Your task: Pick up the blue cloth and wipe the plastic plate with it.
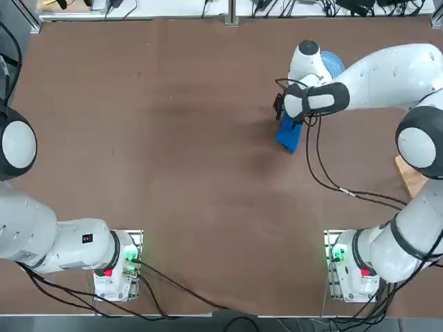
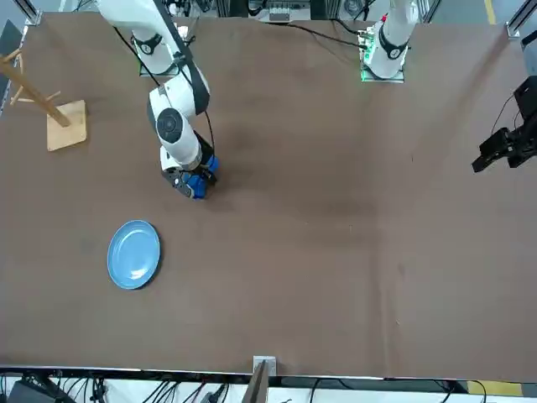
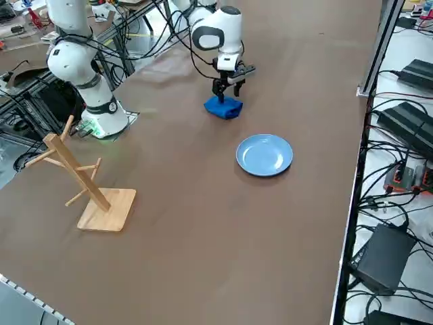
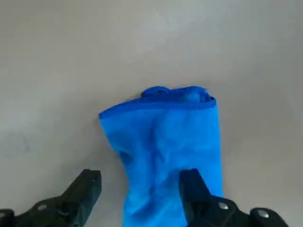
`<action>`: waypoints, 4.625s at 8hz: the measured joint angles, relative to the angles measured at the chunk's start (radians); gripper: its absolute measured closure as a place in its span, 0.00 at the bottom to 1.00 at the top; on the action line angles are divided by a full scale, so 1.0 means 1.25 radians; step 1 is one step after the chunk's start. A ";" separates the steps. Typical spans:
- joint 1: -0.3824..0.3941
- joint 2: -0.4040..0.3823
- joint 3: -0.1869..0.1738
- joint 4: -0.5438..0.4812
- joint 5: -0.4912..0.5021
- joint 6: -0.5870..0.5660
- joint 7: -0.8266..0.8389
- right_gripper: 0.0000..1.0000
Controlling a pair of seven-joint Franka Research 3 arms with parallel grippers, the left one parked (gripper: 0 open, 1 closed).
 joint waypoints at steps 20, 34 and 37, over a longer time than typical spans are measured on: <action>-0.156 -0.022 -0.018 0.276 -0.071 -0.243 -0.291 0.94; -0.376 0.179 -0.026 0.429 -0.060 -0.146 -0.669 0.94; -0.391 0.203 -0.026 0.423 -0.060 -0.114 -0.672 0.94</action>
